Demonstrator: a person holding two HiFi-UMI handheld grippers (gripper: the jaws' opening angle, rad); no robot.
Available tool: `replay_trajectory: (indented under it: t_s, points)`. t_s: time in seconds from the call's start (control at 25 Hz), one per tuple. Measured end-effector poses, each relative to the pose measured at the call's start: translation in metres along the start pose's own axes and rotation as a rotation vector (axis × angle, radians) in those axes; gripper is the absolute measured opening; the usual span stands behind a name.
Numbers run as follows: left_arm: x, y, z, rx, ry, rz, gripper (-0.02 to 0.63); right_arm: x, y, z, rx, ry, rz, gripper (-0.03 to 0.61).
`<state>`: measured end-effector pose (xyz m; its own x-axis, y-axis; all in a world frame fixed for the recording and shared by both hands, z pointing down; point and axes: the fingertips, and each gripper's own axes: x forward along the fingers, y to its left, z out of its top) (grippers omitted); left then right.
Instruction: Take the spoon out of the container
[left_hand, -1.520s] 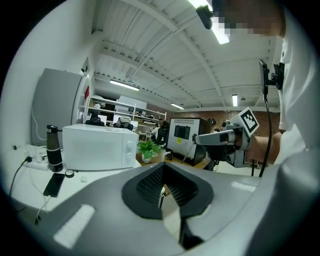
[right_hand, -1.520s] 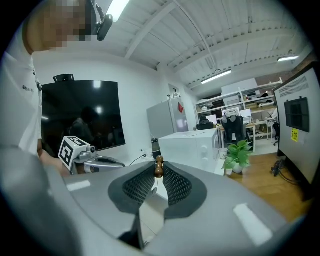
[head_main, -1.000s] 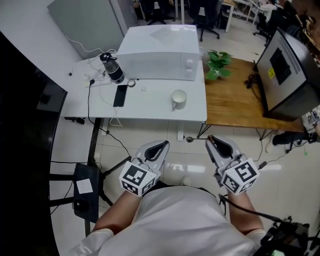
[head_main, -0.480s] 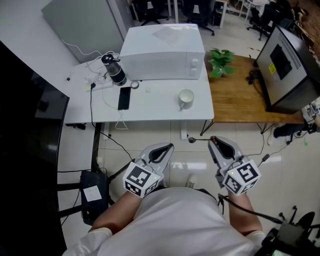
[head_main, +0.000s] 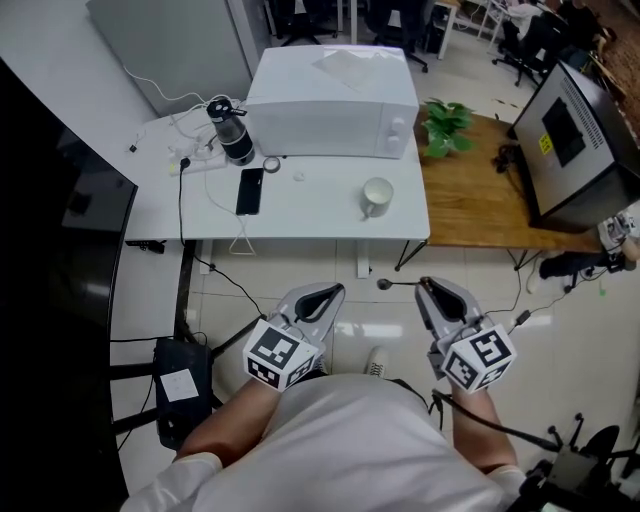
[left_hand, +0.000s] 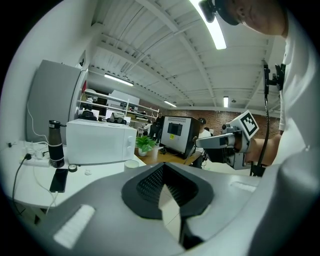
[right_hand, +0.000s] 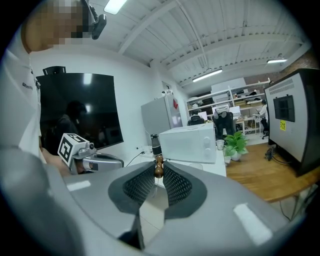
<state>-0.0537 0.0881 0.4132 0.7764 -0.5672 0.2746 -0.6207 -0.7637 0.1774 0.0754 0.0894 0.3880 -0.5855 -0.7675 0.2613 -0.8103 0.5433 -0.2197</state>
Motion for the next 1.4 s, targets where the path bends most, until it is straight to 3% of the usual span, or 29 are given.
replay_trajectory:
  t_s: [1.4]
  points:
    - [-0.0023,-0.0109,0.0010,0.018,0.003,-0.021,0.005,-0.0074,0.0097,-0.0035,-0.012,0.011,0.005,0.055]
